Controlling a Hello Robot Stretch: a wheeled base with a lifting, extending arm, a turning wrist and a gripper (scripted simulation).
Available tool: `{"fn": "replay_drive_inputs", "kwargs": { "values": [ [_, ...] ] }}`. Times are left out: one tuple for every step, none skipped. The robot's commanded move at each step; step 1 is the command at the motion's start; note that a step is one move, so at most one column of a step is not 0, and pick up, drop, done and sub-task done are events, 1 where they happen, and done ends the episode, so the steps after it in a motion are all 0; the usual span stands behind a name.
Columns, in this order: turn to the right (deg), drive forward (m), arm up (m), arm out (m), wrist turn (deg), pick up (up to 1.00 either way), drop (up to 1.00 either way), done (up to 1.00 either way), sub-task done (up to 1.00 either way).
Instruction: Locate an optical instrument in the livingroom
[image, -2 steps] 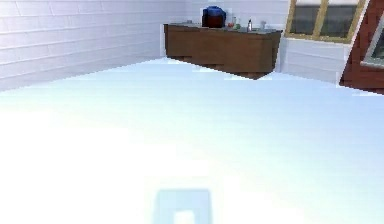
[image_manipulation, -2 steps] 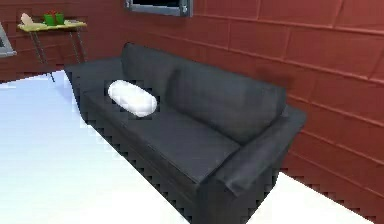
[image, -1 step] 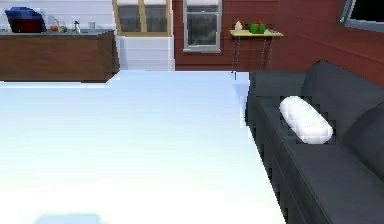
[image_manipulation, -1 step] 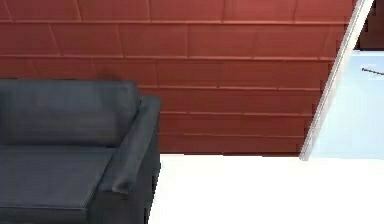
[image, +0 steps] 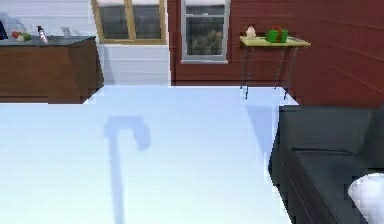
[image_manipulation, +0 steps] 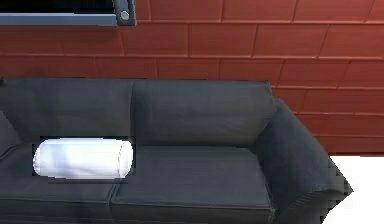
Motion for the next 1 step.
{"fn": "replay_drive_inputs", "kwargs": {
  "values": [
    [3.0,0.00,0.00,0.00,0.0,0.00,0.00,0.00,0.00]
  ]
}}
